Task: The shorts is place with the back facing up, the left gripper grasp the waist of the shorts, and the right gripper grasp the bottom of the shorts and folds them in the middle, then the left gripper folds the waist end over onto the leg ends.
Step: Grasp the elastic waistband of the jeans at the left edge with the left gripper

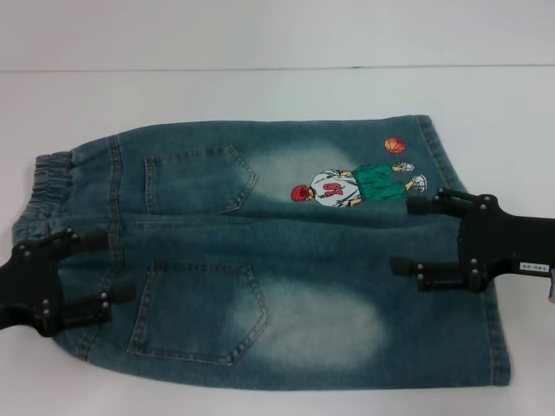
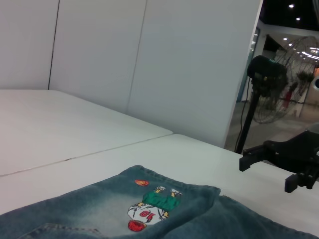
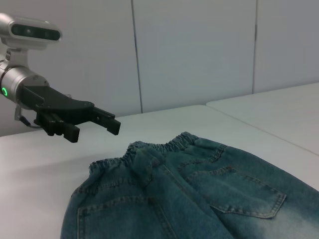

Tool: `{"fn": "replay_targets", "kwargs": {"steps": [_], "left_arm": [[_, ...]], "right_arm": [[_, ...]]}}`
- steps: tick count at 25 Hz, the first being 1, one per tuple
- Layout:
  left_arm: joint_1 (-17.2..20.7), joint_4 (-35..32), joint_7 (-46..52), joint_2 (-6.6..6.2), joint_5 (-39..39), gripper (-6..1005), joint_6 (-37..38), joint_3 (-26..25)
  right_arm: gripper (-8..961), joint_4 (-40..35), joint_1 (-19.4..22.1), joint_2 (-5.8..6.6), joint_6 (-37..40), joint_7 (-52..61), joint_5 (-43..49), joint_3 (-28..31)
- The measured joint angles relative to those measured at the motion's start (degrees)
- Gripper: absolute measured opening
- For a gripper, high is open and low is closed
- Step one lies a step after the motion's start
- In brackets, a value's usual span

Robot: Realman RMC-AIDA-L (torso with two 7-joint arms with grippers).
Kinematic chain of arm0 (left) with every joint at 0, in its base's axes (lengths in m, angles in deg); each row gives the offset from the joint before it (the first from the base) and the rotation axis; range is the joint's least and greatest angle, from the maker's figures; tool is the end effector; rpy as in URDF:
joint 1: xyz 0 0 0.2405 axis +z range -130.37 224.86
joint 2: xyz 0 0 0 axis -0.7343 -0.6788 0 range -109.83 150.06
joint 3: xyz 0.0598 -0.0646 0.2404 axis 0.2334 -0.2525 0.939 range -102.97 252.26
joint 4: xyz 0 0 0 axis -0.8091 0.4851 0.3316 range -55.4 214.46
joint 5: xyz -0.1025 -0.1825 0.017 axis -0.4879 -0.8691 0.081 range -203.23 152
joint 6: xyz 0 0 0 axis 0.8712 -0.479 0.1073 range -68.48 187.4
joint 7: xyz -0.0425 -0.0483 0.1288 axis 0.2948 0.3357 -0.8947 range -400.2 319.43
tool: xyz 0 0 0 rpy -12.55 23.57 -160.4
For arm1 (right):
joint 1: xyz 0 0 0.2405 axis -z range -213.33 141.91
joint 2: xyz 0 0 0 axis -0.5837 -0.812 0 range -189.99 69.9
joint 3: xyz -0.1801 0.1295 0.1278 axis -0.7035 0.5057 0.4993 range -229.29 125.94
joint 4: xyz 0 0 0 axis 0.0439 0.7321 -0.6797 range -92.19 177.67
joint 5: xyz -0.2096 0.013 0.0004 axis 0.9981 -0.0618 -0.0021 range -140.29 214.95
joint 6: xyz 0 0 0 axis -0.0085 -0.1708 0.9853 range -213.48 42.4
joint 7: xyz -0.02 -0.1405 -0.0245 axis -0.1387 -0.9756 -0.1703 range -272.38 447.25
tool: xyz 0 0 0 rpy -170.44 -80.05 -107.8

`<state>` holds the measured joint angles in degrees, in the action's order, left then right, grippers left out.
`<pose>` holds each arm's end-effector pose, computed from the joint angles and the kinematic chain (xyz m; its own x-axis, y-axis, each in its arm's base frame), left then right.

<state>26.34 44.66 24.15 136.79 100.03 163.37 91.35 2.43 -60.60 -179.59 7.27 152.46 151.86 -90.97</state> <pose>-0.3301 0.2530 0.0396 0.7457 0.2955 0.5972 0.5010 -0.8395 -0.2102 0.2817 0.3023 0.0046 0.8680 -0.1554 -0.4717 -0.2956 -0.9248 -0.2393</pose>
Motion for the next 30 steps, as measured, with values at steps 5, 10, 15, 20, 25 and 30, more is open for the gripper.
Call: {"fn": "replay_targets", "kwargs": {"steps": [5,10,15,20,25,30], "left_arm": [[0.02,-0.06,0.22,0.23,0.0,900,-0.35,-0.01],[0.29,-0.39,0.46,0.33,0.0,897,-0.39,-0.01],[0.57,-5.83,8.27,0.4,0.48,893,0.63,0.65],[1.88,-19.37,21.86,1.32,2.85,890,2.93,2.3],[1.98,-33.37,35.18,1.95,12.05,886,4.59,2.73],[-0.63,-35.33,40.6,1.71,22.85,882,3.94,4.18]], "right_arm": [[941,0.12,0.18,-0.07,0.0,0.01,0.0,0.0],[941,0.21,0.28,-0.14,0.4,0.06,-0.01,0.07],[940,0.25,0.2,-0.17,0.92,0.12,-0.29,0.08],[940,-0.36,-0.05,-0.08,2.07,1.46,-0.36,0.45],[940,-1.12,-0.14,0.0,2.18,1.79,-0.36,0.65],[941,-1.36,-0.42,0.01,1.78,2.01,-0.37,0.73]]}}
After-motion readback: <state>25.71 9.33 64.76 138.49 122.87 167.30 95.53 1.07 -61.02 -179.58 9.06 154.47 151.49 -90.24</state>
